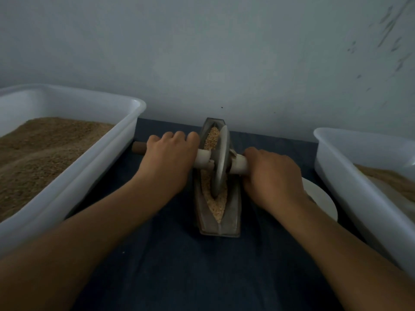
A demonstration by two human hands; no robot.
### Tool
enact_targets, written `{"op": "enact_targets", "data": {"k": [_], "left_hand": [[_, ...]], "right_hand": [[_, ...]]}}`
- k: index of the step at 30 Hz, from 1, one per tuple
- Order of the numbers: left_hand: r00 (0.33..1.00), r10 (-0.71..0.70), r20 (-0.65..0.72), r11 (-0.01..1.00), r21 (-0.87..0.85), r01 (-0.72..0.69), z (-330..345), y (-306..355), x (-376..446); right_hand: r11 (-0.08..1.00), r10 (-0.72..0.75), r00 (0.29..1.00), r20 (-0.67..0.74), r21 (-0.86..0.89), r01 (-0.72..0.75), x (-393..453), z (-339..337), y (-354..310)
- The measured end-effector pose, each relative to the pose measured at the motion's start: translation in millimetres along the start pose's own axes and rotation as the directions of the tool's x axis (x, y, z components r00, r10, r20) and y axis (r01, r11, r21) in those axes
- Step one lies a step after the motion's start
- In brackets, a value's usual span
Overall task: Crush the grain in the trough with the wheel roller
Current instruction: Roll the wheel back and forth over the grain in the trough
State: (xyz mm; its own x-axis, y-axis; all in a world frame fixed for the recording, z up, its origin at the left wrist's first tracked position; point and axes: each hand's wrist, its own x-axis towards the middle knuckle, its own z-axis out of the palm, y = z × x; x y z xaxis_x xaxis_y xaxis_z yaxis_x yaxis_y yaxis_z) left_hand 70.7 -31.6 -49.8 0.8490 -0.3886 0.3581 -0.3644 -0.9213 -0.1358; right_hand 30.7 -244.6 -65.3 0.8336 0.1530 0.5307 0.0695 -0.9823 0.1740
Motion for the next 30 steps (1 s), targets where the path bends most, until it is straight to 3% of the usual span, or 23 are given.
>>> {"op": "enact_targets", "data": {"k": [5,18,30], "left_hand": [[1.0,0.014,-0.018,1.0,-0.004,-0.014,10.3,-4.4,29.2],[0.99,-0.057,0.126,0.998,-0.024,0.061,17.7,-9.6,81.6],[0.998,-0.041,0.044,0.999,0.001,0.041,11.8,-1.2,40.2]], "right_hand": [[0.999,0.04,0.995,0.087,0.007,-0.04,29.5,18.0,7.4],[0.995,0.101,0.947,0.305,-0.006,-0.104,89.7,34.6,18.5],[1.0,0.026,0.991,0.135,0.005,-0.027,48.0,23.9,14.1]]}}
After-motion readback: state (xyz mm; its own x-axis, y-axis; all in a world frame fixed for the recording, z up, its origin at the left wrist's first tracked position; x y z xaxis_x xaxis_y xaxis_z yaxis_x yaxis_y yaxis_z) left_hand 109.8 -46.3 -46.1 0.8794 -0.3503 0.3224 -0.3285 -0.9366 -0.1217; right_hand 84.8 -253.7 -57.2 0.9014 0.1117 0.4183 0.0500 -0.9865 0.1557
